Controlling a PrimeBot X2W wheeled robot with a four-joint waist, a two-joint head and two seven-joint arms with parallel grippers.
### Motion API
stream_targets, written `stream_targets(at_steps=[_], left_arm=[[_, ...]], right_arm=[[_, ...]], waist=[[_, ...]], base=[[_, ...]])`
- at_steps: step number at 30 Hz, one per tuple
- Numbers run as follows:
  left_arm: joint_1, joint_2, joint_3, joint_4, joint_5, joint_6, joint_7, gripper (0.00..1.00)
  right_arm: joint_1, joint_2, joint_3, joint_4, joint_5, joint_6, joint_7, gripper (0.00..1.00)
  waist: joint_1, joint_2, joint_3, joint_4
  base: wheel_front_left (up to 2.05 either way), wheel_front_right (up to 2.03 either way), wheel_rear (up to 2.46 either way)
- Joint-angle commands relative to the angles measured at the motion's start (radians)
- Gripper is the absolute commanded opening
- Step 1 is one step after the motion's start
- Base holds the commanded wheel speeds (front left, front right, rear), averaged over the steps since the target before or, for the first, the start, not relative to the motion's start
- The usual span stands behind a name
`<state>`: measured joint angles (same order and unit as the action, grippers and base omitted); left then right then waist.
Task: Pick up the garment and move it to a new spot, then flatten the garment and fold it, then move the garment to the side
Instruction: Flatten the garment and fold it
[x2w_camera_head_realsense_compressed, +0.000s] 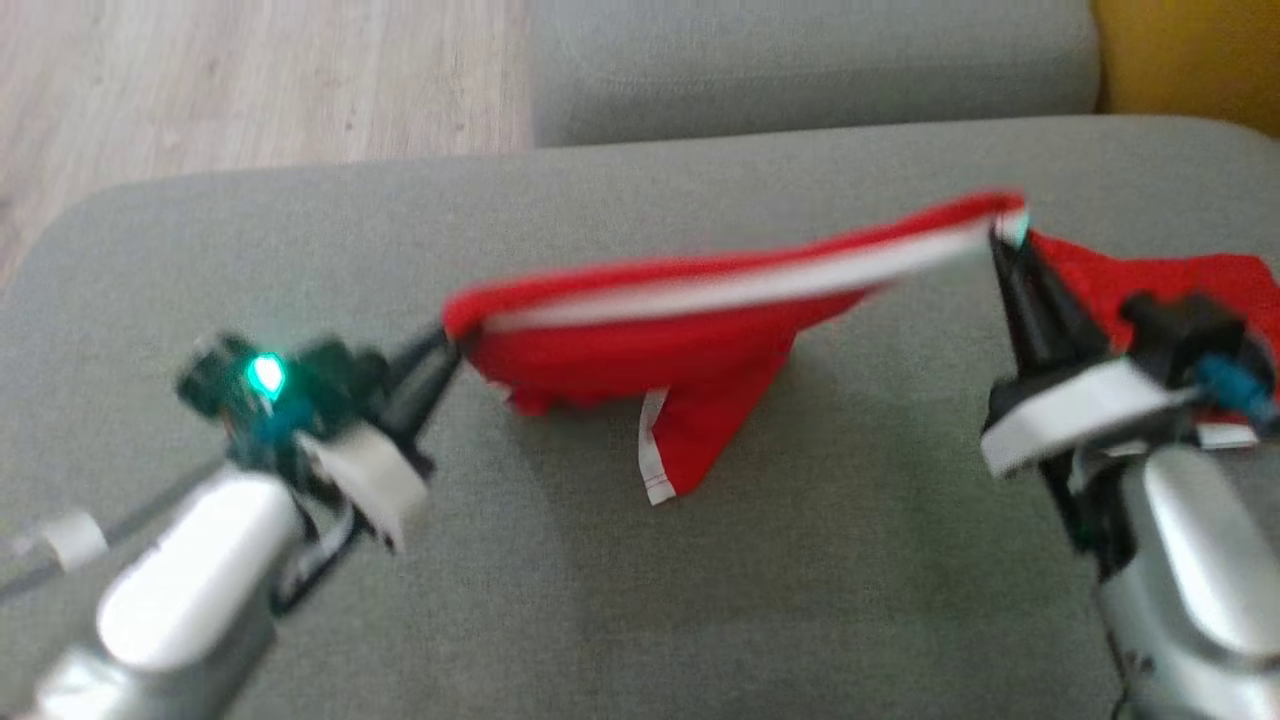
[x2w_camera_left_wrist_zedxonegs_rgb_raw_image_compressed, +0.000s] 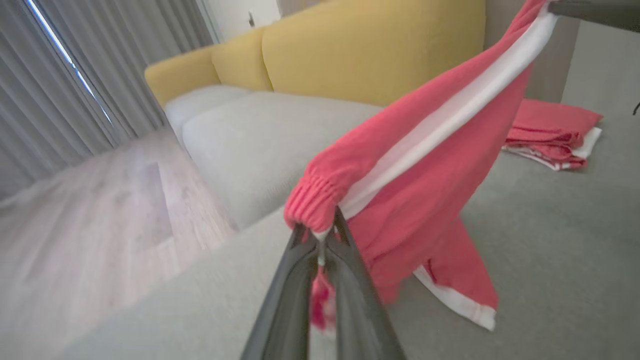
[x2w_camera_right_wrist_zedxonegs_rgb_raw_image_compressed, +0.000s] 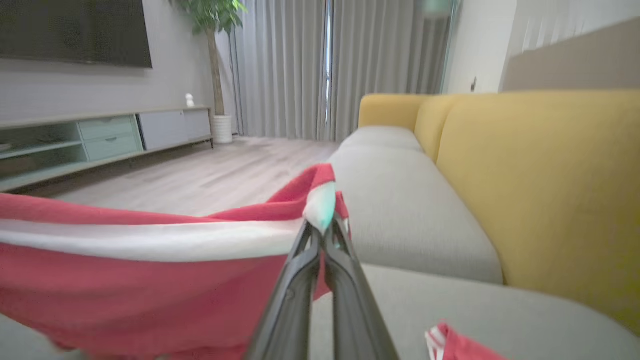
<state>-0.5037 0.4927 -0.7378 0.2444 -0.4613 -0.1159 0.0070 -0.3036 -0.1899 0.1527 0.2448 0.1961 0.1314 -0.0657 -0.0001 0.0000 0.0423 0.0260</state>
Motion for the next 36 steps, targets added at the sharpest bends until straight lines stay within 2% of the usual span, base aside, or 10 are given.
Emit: stream_targets(at_steps=[1, 6, 11, 21, 24, 32, 36], left_arm=[[-0.111, 0.059, 0.065, -0.051, -0.010, -0.006, 0.028, 0.00], [-0.233, 0.117, 0.071, -0.099, -0.031, -0.012, 0.097, 0.00], [-0.313, 0.158, 0.078, -0.122, -0.049, -0.013, 0.116, 0.00], [-0.315, 0.213, 0.112, -0.237, -0.079, 0.002, 0.125, 0.00], [-0.282, 0.244, 0.114, -0.325, -0.081, 0.020, 0.145, 0.00], [-0.170, 0.337, 0.160, -0.605, -0.123, 0.118, 0.220, 0.00], [-0.162, 0.356, 0.179, -0.662, -0.147, 0.138, 0.249, 0.00]], right_arm=[[-0.086, -0.027, 0.031, -0.062, 0.019, -0.001, 0.023, 0.00], [-0.218, -0.056, 0.070, -0.102, 0.055, -0.001, 0.083, 0.00], [-0.299, -0.075, 0.080, -0.117, 0.061, -0.001, 0.101, 0.00], [-0.249, -0.098, 0.049, -0.238, 0.076, -0.001, 0.150, 0.00], [-0.194, -0.110, 0.027, -0.315, 0.073, -0.001, 0.183, 0.00], [-0.058, -0.109, -0.045, -0.570, 0.050, -0.001, 0.310, 0.00], [-0.054, -0.112, -0.058, -0.632, 0.032, -0.001, 0.356, 0.00]], waist=[[0.0001, 0.0000, -0.022, -0.004], [0.0001, 0.0000, -0.051, -0.012], [0.0001, 0.0000, -0.067, -0.019], [0.0001, 0.0000, -0.103, -0.027], [0.0001, 0.0000, -0.115, -0.030], [0.0001, 0.0000, -0.124, -0.038], [0.0001, 0.0000, -0.092, -0.041]], base=[[0.00, 0.00, 0.00], [0.00, 0.00, 0.00], [0.00, 0.00, 0.00], [0.00, 0.00, 0.00], [0.00, 0.00, 0.00], [0.00, 0.00, 0.00], [0.00, 0.00, 0.00]])
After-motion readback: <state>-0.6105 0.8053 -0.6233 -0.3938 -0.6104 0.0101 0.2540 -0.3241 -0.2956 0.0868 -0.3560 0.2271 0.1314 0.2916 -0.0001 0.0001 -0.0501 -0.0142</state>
